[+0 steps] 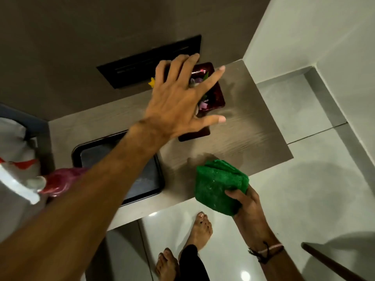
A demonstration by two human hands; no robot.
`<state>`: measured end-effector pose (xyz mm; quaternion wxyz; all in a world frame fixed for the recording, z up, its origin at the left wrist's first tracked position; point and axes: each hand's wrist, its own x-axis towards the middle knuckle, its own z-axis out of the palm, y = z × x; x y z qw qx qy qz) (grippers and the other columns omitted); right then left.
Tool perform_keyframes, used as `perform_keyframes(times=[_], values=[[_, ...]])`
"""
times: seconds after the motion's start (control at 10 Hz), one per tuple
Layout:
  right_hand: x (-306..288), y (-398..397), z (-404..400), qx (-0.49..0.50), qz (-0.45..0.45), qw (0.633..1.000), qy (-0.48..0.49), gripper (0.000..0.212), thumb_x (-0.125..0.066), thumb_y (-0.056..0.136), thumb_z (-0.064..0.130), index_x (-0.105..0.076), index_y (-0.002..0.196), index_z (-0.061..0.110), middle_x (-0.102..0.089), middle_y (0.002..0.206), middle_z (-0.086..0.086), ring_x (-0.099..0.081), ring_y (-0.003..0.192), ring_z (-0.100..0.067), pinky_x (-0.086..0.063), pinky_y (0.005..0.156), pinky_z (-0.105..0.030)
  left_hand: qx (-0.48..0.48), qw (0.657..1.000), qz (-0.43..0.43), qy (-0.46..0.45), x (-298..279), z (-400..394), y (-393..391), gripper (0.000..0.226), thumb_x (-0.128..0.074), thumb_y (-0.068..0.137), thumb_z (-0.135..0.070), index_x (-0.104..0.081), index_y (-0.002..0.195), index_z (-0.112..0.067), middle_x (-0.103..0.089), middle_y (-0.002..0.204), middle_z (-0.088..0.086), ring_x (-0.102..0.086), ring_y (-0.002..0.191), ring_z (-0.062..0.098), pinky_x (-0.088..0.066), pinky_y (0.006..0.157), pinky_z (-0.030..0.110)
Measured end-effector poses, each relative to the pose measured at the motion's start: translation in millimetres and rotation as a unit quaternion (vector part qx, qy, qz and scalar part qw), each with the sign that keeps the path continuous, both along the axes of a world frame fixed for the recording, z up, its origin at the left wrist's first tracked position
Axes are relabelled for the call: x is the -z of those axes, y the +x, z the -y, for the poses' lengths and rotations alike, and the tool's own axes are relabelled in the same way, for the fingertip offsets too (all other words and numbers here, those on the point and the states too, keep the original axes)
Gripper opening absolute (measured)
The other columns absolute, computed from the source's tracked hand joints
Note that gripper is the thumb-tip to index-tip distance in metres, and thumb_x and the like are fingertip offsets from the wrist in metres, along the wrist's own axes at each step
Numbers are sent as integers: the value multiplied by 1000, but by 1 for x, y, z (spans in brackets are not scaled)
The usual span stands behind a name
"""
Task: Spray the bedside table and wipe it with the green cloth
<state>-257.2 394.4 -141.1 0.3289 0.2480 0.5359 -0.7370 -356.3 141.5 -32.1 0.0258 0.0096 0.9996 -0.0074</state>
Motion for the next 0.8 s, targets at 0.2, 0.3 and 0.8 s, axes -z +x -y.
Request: perform_keyframes(times=[0.2, 0.3, 0.8], values=[[-7, -12, 61, -33, 35, 997, -64, 49, -61, 85, -8, -60, 134, -2, -66, 136, -30, -65, 125, -45, -63, 89, -50, -319, 864, -160, 355, 20, -8, 130, 49, -54, 99, -51, -60, 135, -18, -63, 131, 8, -63, 119, 19, -55, 97, 40], [-7, -9, 113, -91, 20, 992, -88, 43, -58, 94, -6, -60, 137, 0, -69, 133, -25, -67, 123, -41, -61, 95, -51, -525, 561, -97, 633, 54, -9, 178, 37, -61, 100, -27, -62, 133, -10, -71, 130, 12, -73, 110, 15, -63, 89, 31], [-93, -1, 173, -526, -356, 680, 366, 71, -61, 94, 9, -31, 159, 12, -45, 159, -19, -44, 147, -35, -40, 119, -42, -435, 782, 79, 439, -3, 27, 210, 75, -52, 102, -17, -12, 164, -7, -25, 171, 17, -32, 155, 36, -32, 125, 41]])
